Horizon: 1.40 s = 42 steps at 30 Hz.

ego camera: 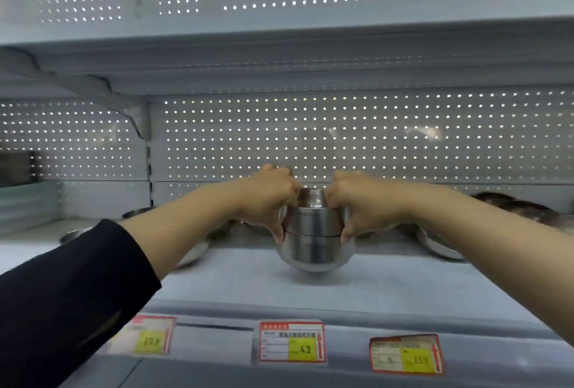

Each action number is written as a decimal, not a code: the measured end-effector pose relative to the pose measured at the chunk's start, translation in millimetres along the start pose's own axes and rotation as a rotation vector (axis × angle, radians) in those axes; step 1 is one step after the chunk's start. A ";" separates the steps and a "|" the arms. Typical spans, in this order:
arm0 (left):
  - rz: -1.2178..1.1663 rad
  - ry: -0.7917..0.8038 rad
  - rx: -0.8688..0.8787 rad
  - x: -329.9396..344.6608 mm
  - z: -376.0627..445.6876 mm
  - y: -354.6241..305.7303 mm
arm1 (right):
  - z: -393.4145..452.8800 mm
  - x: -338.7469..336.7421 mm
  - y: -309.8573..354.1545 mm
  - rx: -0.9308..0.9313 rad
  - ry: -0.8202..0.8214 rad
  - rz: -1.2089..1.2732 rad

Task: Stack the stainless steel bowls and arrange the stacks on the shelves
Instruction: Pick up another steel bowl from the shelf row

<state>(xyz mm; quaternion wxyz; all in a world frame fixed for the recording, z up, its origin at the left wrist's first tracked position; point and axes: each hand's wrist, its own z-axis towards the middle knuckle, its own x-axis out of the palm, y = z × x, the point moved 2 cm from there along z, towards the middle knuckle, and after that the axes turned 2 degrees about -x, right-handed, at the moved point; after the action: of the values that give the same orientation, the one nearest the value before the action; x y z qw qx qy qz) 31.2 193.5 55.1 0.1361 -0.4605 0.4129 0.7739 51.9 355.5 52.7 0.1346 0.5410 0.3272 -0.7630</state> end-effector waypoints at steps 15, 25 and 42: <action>-0.078 0.102 -0.136 50.9 -64.0 83.7 | 100.5 7.6 64.2 0.005 0.025 -0.005; -0.103 0.135 -0.190 10.0 -57.6 65.9 | 67.4 -6.8 35.2 0.163 -0.084 0.213; -0.127 -0.030 -0.486 76.7 169.2 -58.7 | 10.1 88.1 -117.8 0.480 0.096 0.043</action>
<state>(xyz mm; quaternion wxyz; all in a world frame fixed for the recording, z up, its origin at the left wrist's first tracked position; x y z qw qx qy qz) -77.0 346.4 1.4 0.0759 -0.4932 0.1831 0.8470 -54.8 450.4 15.8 0.0025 0.6000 0.1310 -0.7892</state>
